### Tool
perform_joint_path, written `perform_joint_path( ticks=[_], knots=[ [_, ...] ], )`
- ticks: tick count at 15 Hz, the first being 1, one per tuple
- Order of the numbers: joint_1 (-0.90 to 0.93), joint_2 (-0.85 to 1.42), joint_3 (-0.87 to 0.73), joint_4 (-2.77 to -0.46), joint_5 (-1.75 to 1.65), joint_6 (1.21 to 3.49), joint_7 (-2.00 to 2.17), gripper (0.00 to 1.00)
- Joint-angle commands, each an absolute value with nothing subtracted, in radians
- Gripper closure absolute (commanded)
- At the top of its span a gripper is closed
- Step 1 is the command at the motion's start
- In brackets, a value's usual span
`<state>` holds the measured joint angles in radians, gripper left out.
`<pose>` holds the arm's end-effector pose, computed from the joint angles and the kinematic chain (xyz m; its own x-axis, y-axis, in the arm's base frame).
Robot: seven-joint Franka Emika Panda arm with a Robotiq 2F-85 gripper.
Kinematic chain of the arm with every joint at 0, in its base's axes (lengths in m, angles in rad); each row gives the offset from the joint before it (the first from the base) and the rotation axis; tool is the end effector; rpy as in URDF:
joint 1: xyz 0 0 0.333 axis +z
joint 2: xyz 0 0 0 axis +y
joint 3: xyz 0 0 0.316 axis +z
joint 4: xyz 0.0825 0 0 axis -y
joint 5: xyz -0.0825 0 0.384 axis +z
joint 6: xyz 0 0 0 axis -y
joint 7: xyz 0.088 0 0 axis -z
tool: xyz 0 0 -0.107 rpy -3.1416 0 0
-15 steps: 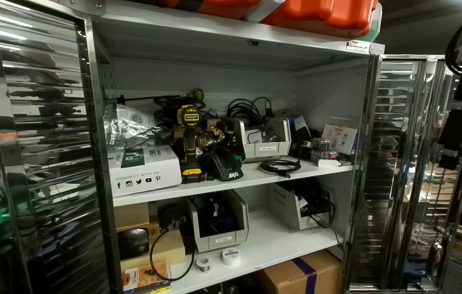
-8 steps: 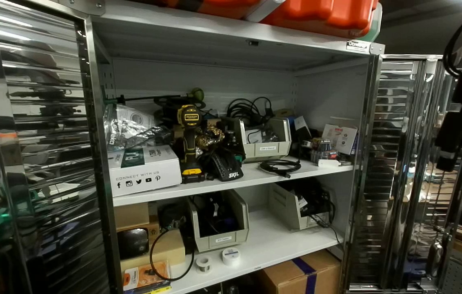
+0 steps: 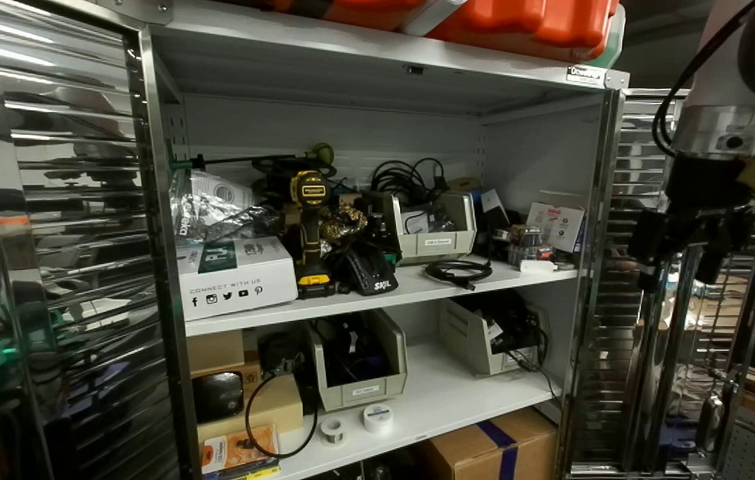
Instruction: Put the cable inside the compartment.
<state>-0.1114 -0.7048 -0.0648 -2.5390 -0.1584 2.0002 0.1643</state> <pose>0.3479 -0.0739 0.5156 0.9492 -0.2596 0.1777 -0.2773 -0.9572 0.0827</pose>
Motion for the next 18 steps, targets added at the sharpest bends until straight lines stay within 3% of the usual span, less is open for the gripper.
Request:
perform_joint_path(
  ticks=[1,9,18],
  knots=[
    [-0.137,-0.563,-0.042,-2.456,-0.123,2.096,0.248,0.00],
    [-0.159,-0.264,-0.033,-2.218,-0.016,2.269,0.464,0.00],
    [-0.112,0.034,-0.011,-1.920,-0.119,2.336,0.692,0.00]
  ],
)
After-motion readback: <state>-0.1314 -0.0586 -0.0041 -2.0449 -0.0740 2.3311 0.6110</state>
